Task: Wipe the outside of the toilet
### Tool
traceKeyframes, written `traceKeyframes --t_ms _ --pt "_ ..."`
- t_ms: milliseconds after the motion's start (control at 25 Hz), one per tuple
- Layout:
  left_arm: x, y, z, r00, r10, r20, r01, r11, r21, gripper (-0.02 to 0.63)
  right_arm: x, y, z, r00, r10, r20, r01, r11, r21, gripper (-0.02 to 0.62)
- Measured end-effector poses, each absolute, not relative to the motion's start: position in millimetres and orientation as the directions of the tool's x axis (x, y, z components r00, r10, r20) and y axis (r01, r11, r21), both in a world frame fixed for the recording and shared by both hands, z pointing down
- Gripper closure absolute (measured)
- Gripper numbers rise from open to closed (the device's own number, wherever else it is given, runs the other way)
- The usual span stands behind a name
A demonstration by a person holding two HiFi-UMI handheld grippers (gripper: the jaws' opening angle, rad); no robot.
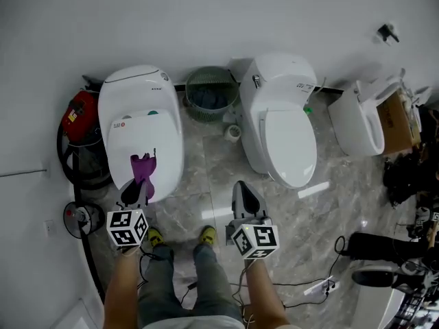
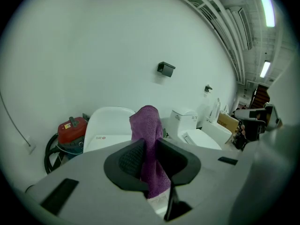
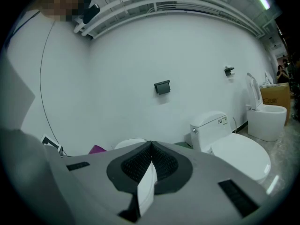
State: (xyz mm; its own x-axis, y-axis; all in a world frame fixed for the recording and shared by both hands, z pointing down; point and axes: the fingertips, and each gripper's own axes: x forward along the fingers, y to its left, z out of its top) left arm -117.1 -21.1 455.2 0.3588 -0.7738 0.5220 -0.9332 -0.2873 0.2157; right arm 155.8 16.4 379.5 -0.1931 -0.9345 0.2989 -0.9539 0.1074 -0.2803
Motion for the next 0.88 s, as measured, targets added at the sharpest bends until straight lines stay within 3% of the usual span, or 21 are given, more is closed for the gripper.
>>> traceKeyframes --t_ms 880 --pt "-119 -47 317 0.346 -0.856 0.383 -0.938 -0.301 0.173 0.511 173 3 280 -0.154 -0.961 0.229 -0.96 0.09 -0.266 0.588"
